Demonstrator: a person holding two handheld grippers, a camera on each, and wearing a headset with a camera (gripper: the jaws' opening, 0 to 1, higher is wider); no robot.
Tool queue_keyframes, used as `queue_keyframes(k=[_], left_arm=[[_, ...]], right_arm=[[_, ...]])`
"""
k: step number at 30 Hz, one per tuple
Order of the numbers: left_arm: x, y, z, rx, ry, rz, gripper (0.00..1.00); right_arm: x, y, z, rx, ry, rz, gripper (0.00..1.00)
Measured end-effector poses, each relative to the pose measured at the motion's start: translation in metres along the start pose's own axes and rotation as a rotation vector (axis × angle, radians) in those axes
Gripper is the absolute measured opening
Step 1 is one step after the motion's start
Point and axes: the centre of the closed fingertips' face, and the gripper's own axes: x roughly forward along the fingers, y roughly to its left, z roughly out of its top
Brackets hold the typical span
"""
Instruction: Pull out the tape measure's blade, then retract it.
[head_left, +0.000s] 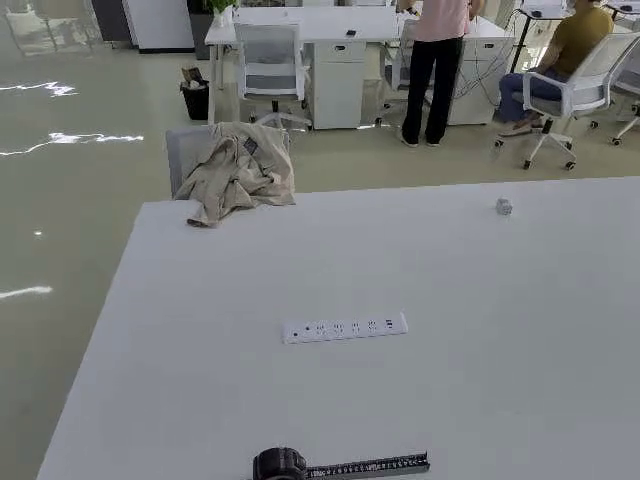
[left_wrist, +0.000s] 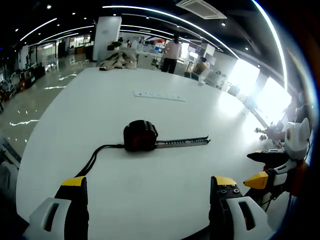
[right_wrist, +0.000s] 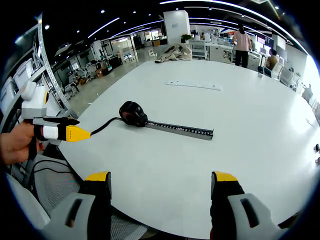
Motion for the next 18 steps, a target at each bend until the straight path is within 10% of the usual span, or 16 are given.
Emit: queue_keyframes(k=[18], left_arm=[[0.0092,-0.0035,0.0086,0.006,-0.018,0.040,0.99]], right_arm=[[0.0063,-0.0093,-0.0046,-0.002,0.019,0.000,0.82]])
